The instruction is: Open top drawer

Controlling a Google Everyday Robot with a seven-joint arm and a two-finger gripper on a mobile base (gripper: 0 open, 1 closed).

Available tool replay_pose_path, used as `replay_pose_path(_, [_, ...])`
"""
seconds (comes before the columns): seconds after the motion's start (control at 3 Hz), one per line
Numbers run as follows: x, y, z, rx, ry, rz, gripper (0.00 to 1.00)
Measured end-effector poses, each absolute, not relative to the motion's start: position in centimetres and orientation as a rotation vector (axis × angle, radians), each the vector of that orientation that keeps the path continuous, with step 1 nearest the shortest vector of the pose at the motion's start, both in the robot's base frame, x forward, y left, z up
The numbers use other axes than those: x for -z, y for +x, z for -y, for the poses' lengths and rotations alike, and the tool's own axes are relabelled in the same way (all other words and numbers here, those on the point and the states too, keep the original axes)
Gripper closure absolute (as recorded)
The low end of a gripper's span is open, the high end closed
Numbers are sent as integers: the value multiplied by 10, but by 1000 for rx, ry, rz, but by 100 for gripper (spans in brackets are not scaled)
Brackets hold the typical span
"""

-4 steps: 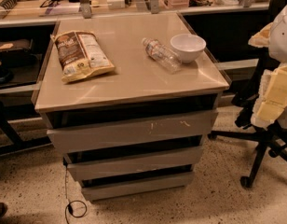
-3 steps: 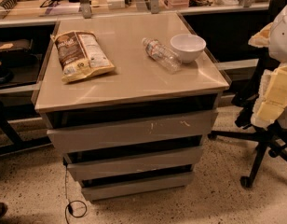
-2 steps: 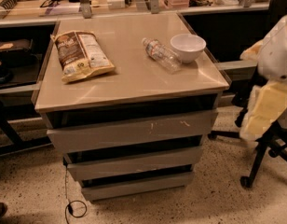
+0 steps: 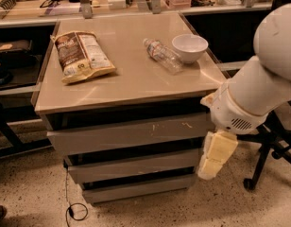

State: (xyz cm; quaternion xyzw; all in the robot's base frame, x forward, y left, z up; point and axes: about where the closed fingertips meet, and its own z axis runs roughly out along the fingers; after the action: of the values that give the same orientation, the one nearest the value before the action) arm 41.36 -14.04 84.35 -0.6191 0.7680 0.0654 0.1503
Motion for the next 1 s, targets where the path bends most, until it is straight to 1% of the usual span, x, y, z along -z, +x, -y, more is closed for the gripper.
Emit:
replay_pose_path(0.33, [-813,419,108,-343,-1780,-2202,0])
replay_pose_path(0.67, [-813,419,108,-343,-1780,-2202,0])
replay_pose_path(1.0, [-793,423,103,-314,-1790,-2204,0])
